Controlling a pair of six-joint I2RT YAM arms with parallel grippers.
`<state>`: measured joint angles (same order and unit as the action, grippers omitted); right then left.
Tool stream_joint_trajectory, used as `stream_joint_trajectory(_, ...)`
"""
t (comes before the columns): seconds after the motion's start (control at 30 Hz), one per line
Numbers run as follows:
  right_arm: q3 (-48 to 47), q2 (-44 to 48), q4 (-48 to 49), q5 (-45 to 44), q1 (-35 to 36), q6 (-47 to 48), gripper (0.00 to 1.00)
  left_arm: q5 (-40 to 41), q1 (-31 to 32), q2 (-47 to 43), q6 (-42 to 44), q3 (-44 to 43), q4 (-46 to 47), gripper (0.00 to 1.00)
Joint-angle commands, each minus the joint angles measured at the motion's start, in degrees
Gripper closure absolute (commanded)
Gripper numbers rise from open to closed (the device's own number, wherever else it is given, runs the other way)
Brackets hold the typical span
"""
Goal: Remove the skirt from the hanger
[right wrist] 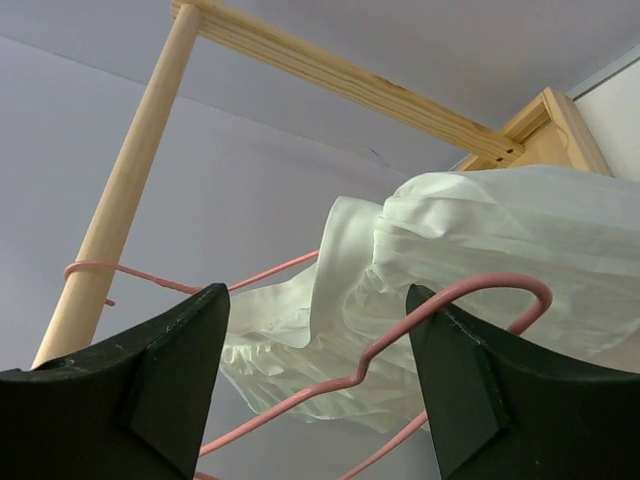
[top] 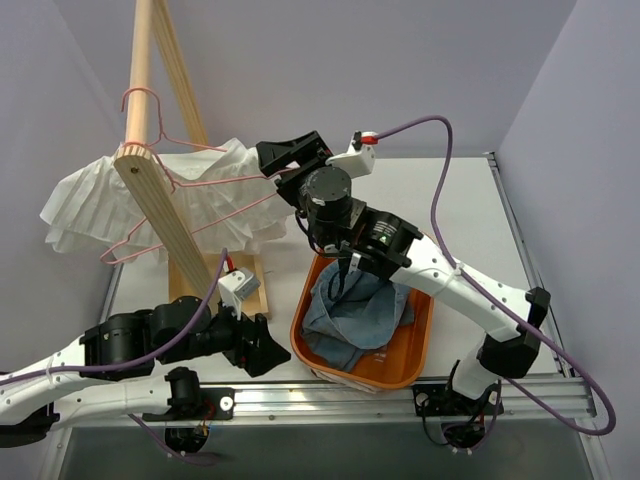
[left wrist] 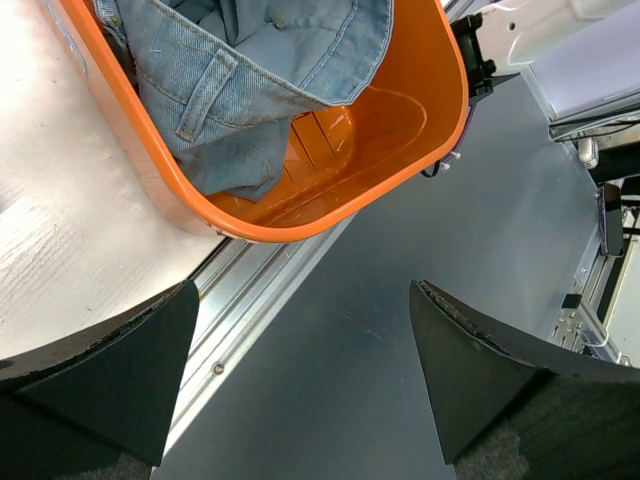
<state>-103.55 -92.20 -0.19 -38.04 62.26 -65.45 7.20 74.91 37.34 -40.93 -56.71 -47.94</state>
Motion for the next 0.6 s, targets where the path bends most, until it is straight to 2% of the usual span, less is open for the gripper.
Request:
stream_joint_trajectory(0.0, 2.0, 4.8, 2.5, -0.2, 0.1, 0.9, 0.32, -0.4, 0.2, 1.0, -0.1, -1.8, 3.6, 0.05)
stream_joint_trajectory(0.33, 7.0, 9.8, 0.1, 7.4, 2.5, -2.5, 0.32, -0.7, 0.2, 4.9, 0.6, -1.5, 4.6, 0.05)
stream_joint_trajectory(0.57, 11.1, 12.0, -4.3, 12.3, 3.8, -3.2, 0.28, 0.0, 0.2, 5.0, 0.6, -1.7, 5.5, 0.05)
